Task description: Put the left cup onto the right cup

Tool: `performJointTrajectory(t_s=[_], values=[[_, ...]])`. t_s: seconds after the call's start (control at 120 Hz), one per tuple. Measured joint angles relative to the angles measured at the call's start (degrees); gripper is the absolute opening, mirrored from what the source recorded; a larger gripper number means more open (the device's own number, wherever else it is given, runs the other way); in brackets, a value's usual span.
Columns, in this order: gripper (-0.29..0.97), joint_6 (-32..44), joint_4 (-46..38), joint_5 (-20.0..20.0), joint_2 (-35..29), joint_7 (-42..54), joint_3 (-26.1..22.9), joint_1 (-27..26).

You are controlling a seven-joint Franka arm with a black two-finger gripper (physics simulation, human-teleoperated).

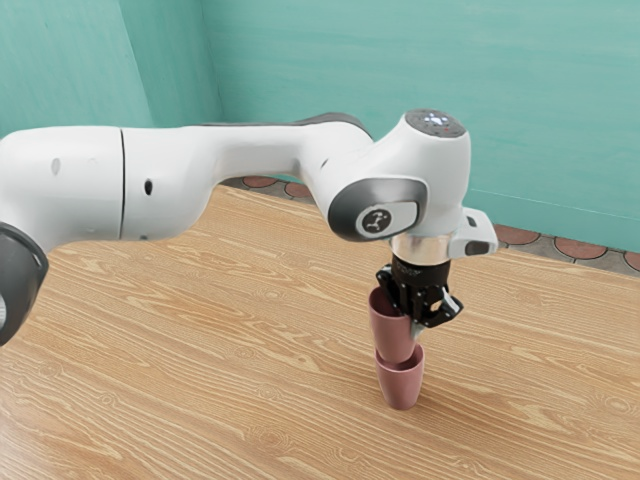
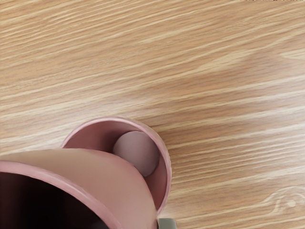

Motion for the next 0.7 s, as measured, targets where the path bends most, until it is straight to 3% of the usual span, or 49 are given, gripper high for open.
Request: performJointTrajectory(t_s=[0.7], values=[[-0.10,2.2,-0.5,-0.1,1.7,-1.7,0.8,0.2]])
